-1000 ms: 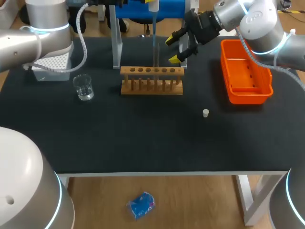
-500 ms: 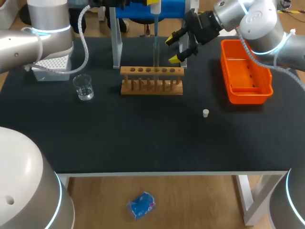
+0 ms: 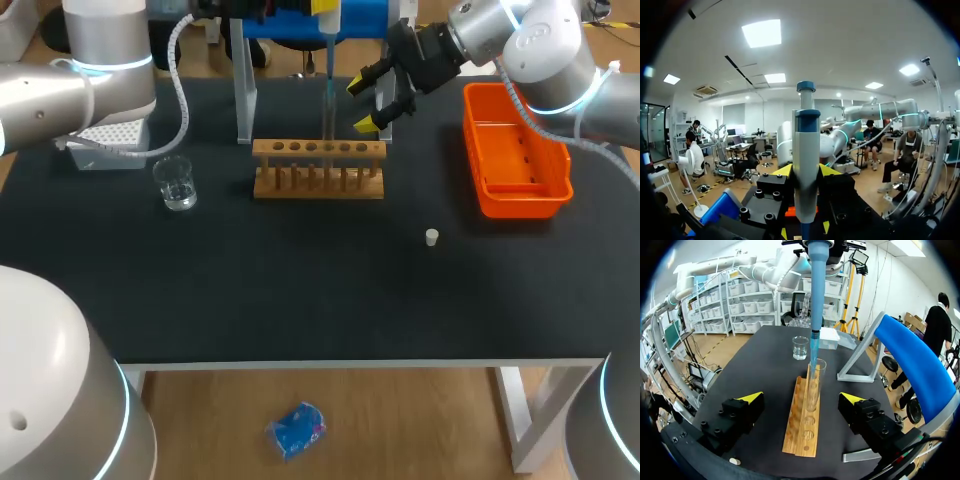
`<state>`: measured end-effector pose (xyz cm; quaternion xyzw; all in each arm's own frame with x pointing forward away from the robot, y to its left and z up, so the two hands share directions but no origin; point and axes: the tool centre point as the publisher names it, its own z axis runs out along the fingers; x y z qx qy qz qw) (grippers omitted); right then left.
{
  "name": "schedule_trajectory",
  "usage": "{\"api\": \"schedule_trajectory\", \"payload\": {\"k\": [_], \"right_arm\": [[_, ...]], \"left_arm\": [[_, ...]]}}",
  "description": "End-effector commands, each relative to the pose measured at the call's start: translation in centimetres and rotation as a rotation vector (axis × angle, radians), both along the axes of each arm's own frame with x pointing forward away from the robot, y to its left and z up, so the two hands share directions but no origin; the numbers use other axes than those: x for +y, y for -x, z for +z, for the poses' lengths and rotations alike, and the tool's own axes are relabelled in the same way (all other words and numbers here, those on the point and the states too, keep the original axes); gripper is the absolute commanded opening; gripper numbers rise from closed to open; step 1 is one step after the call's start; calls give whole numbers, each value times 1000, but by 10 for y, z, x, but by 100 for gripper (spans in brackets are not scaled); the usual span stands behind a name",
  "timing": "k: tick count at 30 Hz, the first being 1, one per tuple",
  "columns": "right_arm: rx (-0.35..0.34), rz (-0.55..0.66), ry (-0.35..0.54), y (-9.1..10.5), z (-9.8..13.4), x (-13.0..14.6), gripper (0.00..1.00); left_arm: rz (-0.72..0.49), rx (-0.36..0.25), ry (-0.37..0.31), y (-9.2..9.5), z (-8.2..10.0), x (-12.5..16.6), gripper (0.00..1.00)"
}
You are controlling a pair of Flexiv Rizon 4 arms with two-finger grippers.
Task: Invert the test tube, pick up the pipette, mount the tip to pipette, aspirate from beaker and dispense into the tube, eject the tip, return the pipette, and cap with the stopper.
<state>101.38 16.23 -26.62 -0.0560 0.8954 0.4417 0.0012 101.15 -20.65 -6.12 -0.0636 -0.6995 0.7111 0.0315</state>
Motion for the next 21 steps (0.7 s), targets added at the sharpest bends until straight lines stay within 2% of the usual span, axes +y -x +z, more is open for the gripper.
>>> {"api": "schedule_trajectory", "payload": {"k": [1, 21], "right_arm": [[1, 1, 3, 0, 1, 0, 100], [1, 1, 3, 0, 1, 0, 100]], "left_arm": [[-8, 3, 6, -3, -4, 0, 0], [-13, 22, 0, -14, -16, 1, 0]]}}
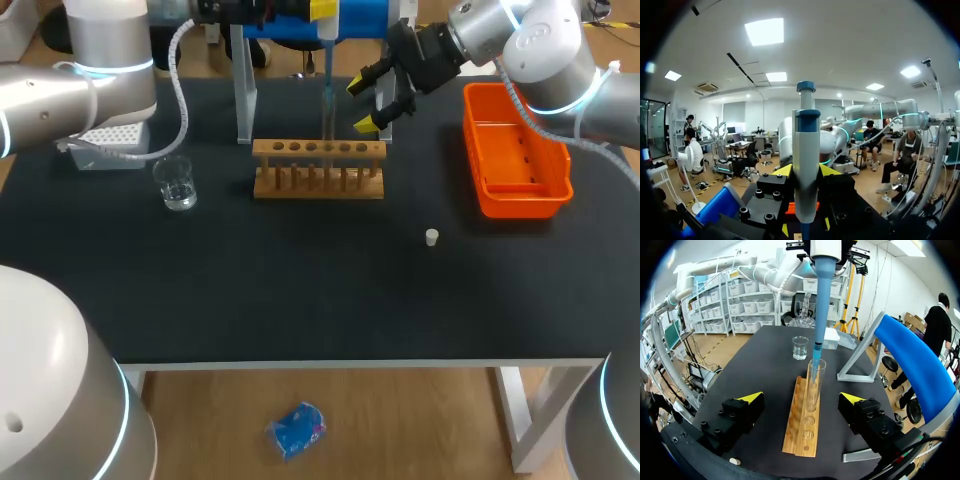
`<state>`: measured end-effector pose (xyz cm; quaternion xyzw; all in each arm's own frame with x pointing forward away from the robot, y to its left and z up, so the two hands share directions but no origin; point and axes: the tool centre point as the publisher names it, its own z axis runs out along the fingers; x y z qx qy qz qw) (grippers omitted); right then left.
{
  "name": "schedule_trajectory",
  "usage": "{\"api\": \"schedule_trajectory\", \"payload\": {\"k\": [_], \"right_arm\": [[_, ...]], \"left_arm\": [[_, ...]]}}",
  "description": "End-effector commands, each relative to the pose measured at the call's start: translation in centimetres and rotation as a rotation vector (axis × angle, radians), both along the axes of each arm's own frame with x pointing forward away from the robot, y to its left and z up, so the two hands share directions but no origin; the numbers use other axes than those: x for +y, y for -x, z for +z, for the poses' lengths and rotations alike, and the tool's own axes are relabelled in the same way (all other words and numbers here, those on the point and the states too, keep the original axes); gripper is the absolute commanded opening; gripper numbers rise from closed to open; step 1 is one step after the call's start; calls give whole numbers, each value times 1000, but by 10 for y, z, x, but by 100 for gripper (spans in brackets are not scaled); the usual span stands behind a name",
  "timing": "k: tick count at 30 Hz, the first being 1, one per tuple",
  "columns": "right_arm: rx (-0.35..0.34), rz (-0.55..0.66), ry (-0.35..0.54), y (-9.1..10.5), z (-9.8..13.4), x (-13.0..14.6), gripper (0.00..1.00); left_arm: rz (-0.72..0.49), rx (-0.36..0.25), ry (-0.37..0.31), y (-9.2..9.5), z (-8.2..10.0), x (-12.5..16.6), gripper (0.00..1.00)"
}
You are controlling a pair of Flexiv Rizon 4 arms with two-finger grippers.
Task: Invert the test tube, pick up the pipette, mount the tip to pipette, aspirate from beaker and dispense into the tube, eject the tip, return the pipette, and cap with the stopper.
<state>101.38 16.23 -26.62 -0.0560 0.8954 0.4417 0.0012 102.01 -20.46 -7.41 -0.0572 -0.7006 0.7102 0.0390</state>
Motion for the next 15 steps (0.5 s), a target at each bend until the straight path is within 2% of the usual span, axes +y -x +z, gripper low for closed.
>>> {"api": "schedule_trajectory", "payload": {"k": [1, 15], "right_arm": [[1, 1, 3, 0, 1, 0, 100], [1, 1, 3, 0, 1, 0, 100]], "left_arm": [[-12, 3, 4, -6, -4, -1, 0], [-11, 19, 6, -9, -11, 0, 0]]}}
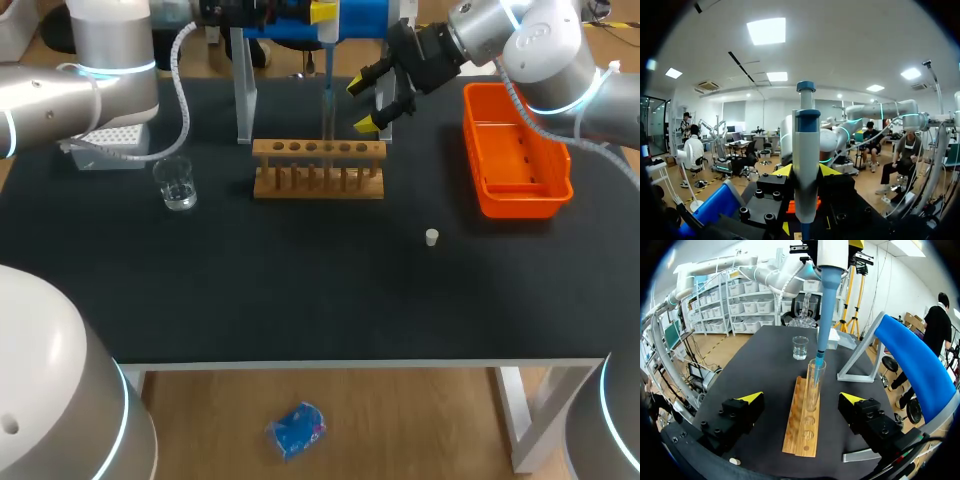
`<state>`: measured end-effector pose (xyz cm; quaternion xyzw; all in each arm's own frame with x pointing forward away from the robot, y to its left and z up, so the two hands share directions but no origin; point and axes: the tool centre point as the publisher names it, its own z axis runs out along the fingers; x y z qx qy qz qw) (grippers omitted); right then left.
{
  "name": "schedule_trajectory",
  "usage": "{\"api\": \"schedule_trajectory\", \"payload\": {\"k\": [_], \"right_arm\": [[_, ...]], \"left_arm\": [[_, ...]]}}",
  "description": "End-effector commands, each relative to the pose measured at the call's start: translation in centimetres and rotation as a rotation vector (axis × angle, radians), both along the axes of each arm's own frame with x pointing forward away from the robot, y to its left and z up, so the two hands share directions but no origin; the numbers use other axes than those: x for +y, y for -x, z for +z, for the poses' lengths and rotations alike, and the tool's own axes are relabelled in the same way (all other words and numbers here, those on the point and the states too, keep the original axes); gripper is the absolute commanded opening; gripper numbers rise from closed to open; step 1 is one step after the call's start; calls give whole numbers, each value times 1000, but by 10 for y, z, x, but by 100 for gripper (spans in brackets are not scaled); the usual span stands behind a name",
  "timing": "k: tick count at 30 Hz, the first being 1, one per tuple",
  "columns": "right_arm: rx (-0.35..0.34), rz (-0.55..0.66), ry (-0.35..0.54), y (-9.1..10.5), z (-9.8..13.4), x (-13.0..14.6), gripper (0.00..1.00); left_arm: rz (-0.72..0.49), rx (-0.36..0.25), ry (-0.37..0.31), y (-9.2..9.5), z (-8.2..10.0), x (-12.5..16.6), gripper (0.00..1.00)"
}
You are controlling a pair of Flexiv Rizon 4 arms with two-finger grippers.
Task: Invert the test tube, pick up the pipette, mount the tip to pipette, aspirate from beaker and dispense into the tube, eject the tip, return the pipette, and cap with the stopper.
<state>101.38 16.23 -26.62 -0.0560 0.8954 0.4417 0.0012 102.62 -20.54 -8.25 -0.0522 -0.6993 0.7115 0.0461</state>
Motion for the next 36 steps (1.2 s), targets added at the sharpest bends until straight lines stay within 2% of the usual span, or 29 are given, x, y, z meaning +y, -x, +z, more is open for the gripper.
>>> {"api": "schedule_trajectory", "payload": {"k": [1, 36], "right_arm": [[1, 1, 3, 0, 1, 0, 100], [1, 1, 3, 0, 1, 0, 100]], "left_arm": [[-7, 3, 3, -4, -3, 1, 0], [-8, 23, 4, -4, -18, -3, 0]]}}
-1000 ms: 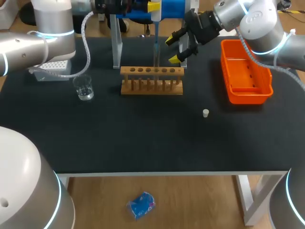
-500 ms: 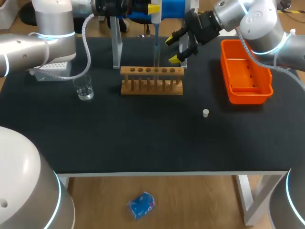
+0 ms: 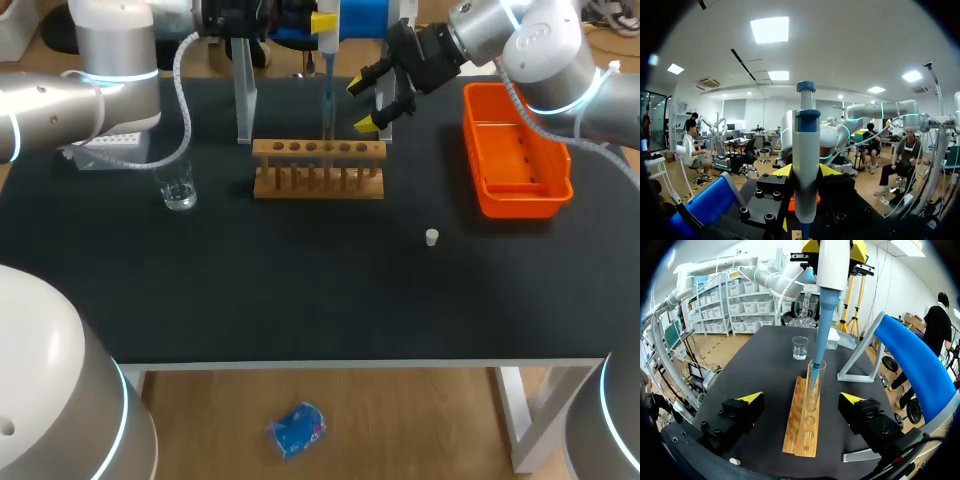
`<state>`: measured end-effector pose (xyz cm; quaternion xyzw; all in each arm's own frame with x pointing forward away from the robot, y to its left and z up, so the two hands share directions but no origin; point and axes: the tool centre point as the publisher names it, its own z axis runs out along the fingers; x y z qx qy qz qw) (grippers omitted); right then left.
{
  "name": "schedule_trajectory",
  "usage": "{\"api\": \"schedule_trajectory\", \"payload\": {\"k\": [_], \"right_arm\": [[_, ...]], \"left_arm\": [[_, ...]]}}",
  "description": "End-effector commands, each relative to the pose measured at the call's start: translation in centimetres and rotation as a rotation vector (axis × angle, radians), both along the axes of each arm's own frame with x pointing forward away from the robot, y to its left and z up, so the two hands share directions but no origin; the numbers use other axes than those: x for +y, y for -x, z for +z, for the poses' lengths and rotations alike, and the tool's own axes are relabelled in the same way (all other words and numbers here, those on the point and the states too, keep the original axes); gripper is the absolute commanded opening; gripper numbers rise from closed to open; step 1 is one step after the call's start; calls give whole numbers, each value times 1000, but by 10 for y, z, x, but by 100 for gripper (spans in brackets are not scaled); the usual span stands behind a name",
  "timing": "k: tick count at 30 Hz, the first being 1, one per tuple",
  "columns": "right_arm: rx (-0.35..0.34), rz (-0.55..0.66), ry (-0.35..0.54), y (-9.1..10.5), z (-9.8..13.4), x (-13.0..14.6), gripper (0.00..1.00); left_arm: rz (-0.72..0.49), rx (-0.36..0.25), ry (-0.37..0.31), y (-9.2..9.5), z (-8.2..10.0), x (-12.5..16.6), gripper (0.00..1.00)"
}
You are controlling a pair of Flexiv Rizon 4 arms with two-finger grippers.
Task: Invert the test tube, pick up the pipette, mount the tip to pipette, aspirate from beaker and dispense into the tube, eject the tip, return the pipette, and cap with the stopper.
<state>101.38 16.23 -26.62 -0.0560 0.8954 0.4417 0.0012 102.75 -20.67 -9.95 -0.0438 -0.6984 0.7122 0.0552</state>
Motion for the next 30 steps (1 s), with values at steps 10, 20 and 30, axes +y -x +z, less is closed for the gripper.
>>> {"api": "schedule_trajectory", "payload": {"k": [10, 20, 30], "right_arm": [[1, 1, 3, 0, 1, 0, 100], [1, 1, 3, 0, 1, 0, 100], [1, 1, 3, 0, 1, 0, 100]], "left_arm": [[-3, 3, 8, -2, -4, -2, 0], [14, -5, 2, 0, -3, -1, 0], [14, -5, 2, 0, -3, -1, 0]]}}
